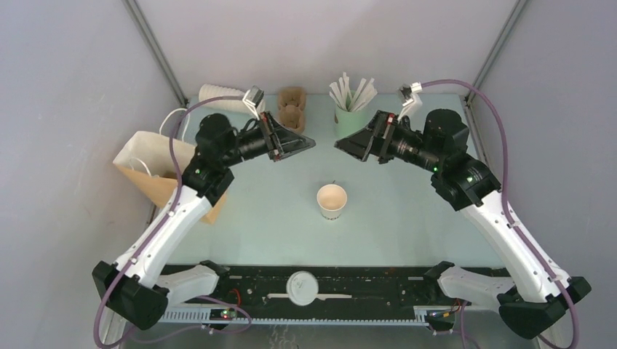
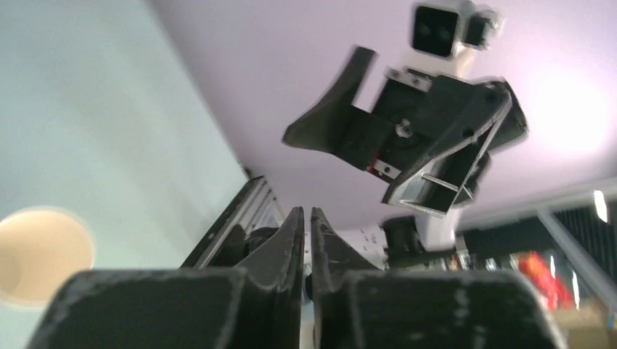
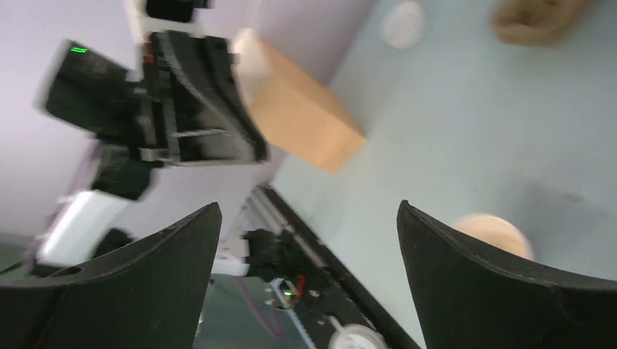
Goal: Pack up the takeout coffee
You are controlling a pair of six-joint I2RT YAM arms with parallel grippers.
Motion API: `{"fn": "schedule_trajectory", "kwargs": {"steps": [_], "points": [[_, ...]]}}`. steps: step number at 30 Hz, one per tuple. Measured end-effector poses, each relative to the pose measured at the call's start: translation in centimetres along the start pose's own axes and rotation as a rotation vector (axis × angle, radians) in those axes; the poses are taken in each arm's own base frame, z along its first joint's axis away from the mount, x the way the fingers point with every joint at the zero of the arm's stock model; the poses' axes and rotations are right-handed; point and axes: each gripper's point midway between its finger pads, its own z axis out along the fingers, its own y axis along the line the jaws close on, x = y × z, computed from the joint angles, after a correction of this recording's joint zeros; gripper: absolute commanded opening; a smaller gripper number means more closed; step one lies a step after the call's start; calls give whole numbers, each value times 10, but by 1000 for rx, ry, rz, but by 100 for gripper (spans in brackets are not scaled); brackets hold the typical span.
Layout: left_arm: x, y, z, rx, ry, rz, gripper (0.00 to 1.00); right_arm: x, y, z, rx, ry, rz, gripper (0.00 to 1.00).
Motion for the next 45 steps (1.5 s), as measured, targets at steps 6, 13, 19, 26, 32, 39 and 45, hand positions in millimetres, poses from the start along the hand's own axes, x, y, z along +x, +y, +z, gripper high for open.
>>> {"fn": "schedule_trajectory", "kwargs": {"steps": [6, 13, 19, 26, 32, 39, 45], "points": [[7, 102, -21, -503, 33, -5, 64, 54, -118, -16, 342, 176, 32, 95], [83, 186, -100, -943, 306, 10, 71, 139, -147, -28, 414, 456, 31, 93], [185, 206, -145, -1076, 672, 54, 87, 160, -145, -17, 390, 526, 18, 93], [234, 195, -144, -1003, 828, 209, 100, 156, -153, -11, 393, 517, 21, 93], [264, 197, -134, -965, 895, 260, 100, 140, -169, -16, 420, 477, 32, 93], [303, 209, -144, -996, 1015, 319, 100, 123, -182, -23, 428, 438, 46, 92], [332, 211, -152, -995, 1079, 414, 100, 126, -195, -21, 428, 469, 59, 91]]}}
